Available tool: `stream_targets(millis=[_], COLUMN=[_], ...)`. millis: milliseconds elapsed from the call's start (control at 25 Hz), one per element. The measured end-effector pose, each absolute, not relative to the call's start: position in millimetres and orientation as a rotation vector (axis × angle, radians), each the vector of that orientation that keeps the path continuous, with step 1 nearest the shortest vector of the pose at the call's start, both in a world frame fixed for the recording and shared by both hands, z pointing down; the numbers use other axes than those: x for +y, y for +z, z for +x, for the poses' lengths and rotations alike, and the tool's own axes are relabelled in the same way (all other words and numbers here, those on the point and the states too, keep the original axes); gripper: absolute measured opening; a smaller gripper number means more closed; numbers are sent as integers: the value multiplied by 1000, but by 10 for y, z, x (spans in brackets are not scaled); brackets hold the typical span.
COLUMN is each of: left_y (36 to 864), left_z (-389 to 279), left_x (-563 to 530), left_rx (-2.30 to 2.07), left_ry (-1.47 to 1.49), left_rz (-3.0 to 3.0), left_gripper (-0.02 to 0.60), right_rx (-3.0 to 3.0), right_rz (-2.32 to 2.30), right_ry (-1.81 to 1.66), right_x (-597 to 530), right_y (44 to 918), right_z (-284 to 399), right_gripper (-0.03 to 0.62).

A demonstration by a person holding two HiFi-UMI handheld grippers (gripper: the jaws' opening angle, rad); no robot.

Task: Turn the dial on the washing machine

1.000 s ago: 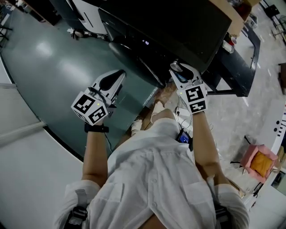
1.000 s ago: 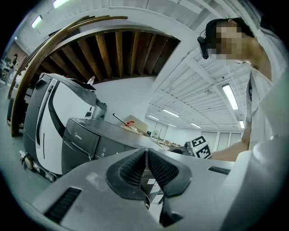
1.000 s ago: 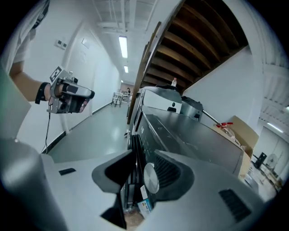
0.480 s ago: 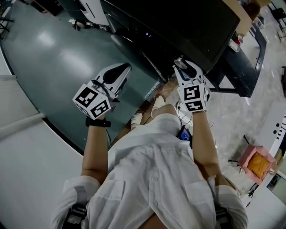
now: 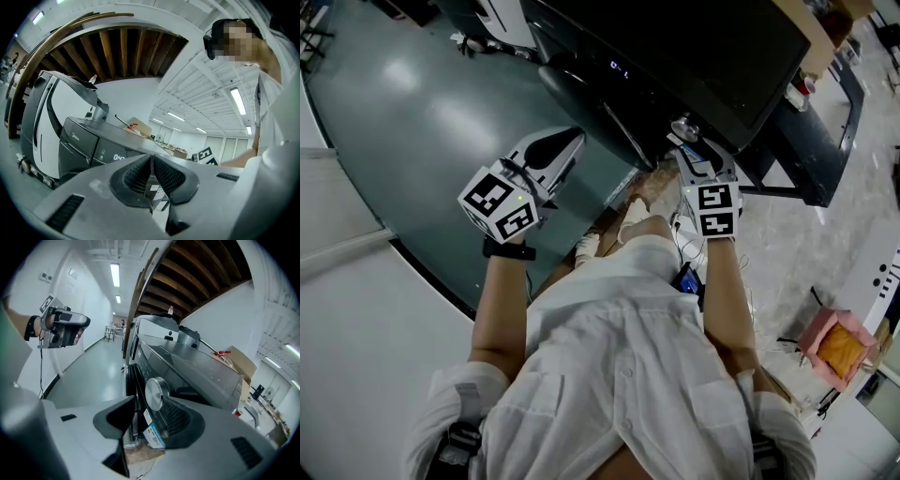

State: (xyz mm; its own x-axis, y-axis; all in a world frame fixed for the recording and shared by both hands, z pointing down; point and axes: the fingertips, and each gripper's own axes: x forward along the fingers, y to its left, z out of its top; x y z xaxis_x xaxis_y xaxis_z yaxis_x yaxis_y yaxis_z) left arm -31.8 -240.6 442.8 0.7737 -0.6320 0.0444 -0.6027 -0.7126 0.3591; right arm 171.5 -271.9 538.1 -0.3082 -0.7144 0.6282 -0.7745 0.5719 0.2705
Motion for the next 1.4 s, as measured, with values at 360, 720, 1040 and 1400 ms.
stream_targets(millis=[360, 720, 1040, 1400], left_y=[4416, 4406, 4359, 4329], left_z=[-228, -290, -395, -409], left_x=[-2376, -2352, -2351, -2358], left_rx=[-924, -949, -978, -968], left_ry=[-105, -94, -98, -97], left_rz=[2627, 2626, 2620, 2629], left_gripper=[17, 17, 17, 17], right_rx=[-2022, -2072, -2193, -2046], right_rz=[1103, 1025, 1062, 1116], right_ry=[232, 203, 22, -49], right_x=[-2639, -2611, -2750, -2822], right_y=[5680, 5768, 5176, 5239], right_z=[1759, 1508, 1189, 1469], right_gripper=[199, 186, 201, 238])
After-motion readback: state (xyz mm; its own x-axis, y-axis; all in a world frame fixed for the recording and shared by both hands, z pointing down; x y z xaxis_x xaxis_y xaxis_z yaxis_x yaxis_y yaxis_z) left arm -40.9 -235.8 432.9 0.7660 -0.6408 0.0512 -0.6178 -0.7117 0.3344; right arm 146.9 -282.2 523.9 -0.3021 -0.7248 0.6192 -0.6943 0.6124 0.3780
